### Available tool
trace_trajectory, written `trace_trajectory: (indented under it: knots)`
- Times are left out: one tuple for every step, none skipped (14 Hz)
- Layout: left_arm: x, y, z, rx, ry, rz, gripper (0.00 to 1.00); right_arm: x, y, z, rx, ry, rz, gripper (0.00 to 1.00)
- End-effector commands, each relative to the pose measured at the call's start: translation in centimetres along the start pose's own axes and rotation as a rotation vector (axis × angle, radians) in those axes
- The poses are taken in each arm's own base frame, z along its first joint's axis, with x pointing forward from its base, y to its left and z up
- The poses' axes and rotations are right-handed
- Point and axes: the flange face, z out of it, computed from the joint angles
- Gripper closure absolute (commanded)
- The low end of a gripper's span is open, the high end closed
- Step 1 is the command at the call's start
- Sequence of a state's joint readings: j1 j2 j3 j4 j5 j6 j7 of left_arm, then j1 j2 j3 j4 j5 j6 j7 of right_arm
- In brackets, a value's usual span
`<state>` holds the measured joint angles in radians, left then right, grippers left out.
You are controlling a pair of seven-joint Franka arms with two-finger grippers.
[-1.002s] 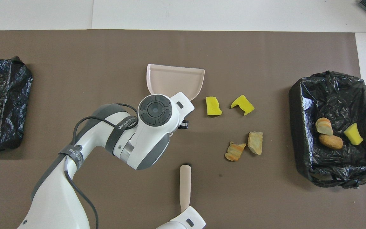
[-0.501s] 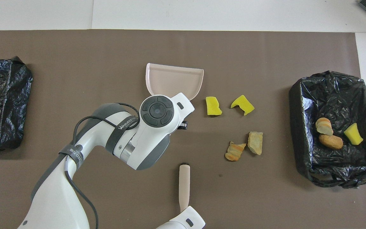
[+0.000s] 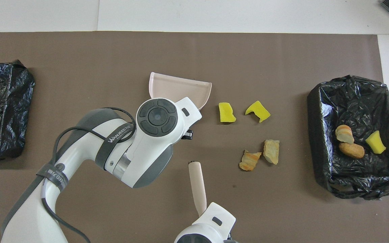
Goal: Sweep and dump trash in bin
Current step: 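Grasp the wooden brush handle with the right gripper and lift it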
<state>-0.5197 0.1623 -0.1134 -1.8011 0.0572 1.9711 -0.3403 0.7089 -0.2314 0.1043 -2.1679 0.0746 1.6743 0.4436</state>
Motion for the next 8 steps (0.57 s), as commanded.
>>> trace_trajectory:
  knots:
    - [-1.4,-2.2,-3.3,0.023,0.015,0.083,1.0,0.4,3.3,-1.6,-0.034,0.022,-0.119,1.0]
    - [-1.9,-2.6,-4.3,0.026,0.017,0.115,1.0,0.6,5.3,-2.2,-0.029,0.02,-0.166,1.0]
    - [-2.2,-3.3,-4.9,0.03,0.007,0.147,1.0,0.6,7.5,-2.7,-0.03,0.021,-0.208,1.0]
    - [-2.4,-3.9,-5.3,0.033,0.002,0.189,1.0,0.9,9.3,-2.9,-0.039,0.017,-0.245,1.0]
    - [-2.7,-4.0,-5.1,0.036,-0.011,0.234,1.0,1.2,10.8,-2.9,-0.054,0.012,-0.284,1.0]
    - [-3.1,-4.1,-4.8,0.037,-0.016,0.276,1.0,1.6,12.5,-2.9,-0.074,0.008,-0.331,1.0]
    - [-3.4,-4.3,-4.7,0.039,-0.013,0.328,1.0,2.1,14.5,-2.8,-0.092,0.003,-0.382,1.0]
    - [-3.6,-4.6,-4.4,0.038,-0.016,0.38,1.0,2.5,16.4,-2.9,-0.099,0.001,-0.43,1.0]
